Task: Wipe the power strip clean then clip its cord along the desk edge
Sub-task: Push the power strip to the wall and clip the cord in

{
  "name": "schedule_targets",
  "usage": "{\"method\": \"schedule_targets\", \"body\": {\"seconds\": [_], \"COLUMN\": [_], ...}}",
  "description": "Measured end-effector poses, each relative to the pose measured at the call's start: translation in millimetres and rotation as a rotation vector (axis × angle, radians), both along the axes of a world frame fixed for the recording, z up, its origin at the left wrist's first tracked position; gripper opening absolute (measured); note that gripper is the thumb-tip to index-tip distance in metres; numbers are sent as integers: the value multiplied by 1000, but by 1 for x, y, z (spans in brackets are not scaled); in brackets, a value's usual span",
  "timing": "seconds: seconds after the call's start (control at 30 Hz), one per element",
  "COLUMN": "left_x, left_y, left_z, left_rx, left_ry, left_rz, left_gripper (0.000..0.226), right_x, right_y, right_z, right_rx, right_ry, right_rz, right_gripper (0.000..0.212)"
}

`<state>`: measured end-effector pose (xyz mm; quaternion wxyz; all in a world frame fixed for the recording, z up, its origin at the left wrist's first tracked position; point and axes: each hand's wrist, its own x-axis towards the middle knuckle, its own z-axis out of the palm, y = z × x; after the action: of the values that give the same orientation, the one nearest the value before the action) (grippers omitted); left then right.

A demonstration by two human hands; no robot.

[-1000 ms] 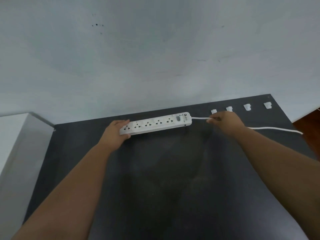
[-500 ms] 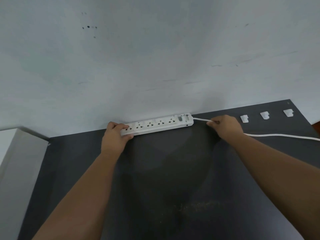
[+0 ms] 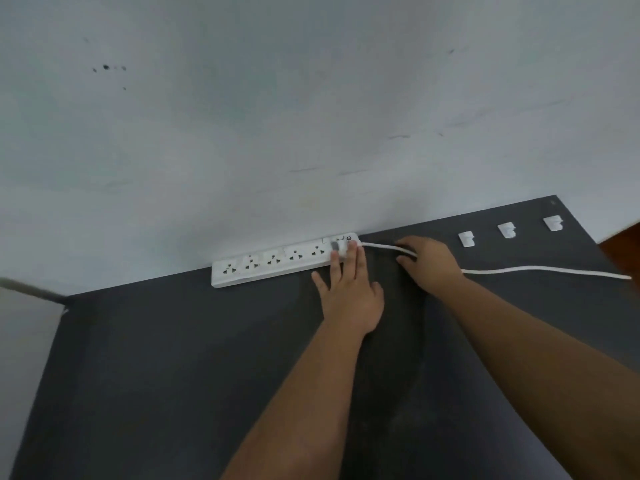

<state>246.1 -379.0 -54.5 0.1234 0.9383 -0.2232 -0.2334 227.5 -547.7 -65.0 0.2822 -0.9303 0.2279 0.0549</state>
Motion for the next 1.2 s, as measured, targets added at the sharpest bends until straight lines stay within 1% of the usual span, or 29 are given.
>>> {"method": "schedule_targets", "body": {"seconds": [0.07, 0.17, 0.23, 0.3, 0.37, 0.43, 0.47, 0.53, 0.6, 0.63, 0.73, 0.8, 0.87, 0.93, 1.1, 1.2], "left_x": [1, 2, 4, 6, 8, 9, 10, 14, 19, 22, 32, 38, 41, 41, 35, 30], "left_y": [3, 3, -2, -8, -21, -43, -56, -82, -104, -112, -129, -134, -135, -135, -133, -133], "left_z": [-4, -2, 4, 10, 17, 24, 27, 28, 27, 26, 20, 15, 9, 6, -6, -13], "left_rx": [24, 46, 63, 91, 140, 162, 134, 3, -109, -134, -103, -90, -117, -136, -151, -172], "left_ry": [-25, -47, -56, -68, -82, -131, -172, -226, -210, -187, -158, -129, -82, -79, -199, -241], "left_rz": [6, 9, 22, 41, 65, 38, -5, -101, -145, -144, -148, -164, -180, -203, -255, -250], "left_gripper": [69, 69, 70, 72, 75, 73, 69, 57, 46, 43, 39, 29, 20, 20, 25, 26], "right_x": [-13, -47, -71, -88, -94, -92, -90, -87, -86, -86, -85, -83, -82, -81, -79, -75], "right_y": [-12, -42, -67, -86, -92, -92, -91, -91, -89, -89, -89, -91, -91, -91, -89, -91], "right_z": [3, 5, 2, 1, 1, -2, -4, -6, -7, -7, -6, -7, -8, -11, -15, -16], "right_rx": [-18, -50, -190, -309, -351, -374, -373, -359, -365, -371, -369, -386, -403, -412, -419, -438], "right_ry": [-9, -82, -152, -161, -136, -143, -143, -145, -163, -174, -199, -205, -208, -215, -240, -238], "right_rz": [50, 54, 48, 23, -14, -29, -45, -76, -87, -91, -92, -86, -86, -87, -110, -98], "right_gripper": [30, 23, 24, 28, 20, 17, 17, 17, 16, 15, 21, 21, 20, 20, 15, 12]}}
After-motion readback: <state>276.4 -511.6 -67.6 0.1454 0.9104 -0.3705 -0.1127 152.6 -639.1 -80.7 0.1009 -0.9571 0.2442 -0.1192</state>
